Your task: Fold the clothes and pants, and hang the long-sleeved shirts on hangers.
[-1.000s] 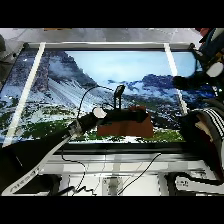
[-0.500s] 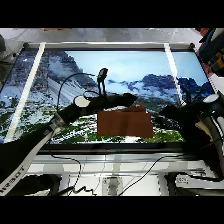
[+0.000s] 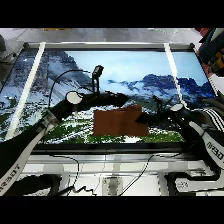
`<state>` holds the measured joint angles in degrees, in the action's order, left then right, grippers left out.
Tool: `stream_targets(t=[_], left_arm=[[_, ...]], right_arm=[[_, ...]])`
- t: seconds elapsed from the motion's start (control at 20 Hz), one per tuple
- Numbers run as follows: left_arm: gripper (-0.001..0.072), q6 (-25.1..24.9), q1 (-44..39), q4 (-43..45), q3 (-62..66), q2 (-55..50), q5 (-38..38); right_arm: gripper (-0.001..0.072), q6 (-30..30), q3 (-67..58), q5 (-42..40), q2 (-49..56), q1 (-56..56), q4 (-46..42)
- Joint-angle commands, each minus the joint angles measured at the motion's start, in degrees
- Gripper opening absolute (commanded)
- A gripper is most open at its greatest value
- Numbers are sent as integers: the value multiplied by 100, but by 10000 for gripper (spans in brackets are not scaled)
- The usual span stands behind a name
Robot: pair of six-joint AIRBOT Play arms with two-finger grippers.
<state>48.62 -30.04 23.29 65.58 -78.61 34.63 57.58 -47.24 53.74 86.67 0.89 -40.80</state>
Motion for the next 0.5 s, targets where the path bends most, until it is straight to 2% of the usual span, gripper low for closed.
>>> stream_targets(t=[0.0,0.05,0.2,0.35,0.45], left_arm=[[706,2,579,911,4,214,970],[706,2,846,1032,4,330,1379],[705,68,1875,1436,4,831,2601],[693,529,2927,1860,4,1344,3318],[693,540,3515,2175,4,1545,3755]], right_arm=[[116,-11,-439,-234,9,647,107],[14,-7,-643,-166,-13,678,70],[13,136,-1322,-59,-262,553,-341],[13,758,-1941,-35,-761,264,-940],[13,1027,-2216,133,-1169,24,-1318]])
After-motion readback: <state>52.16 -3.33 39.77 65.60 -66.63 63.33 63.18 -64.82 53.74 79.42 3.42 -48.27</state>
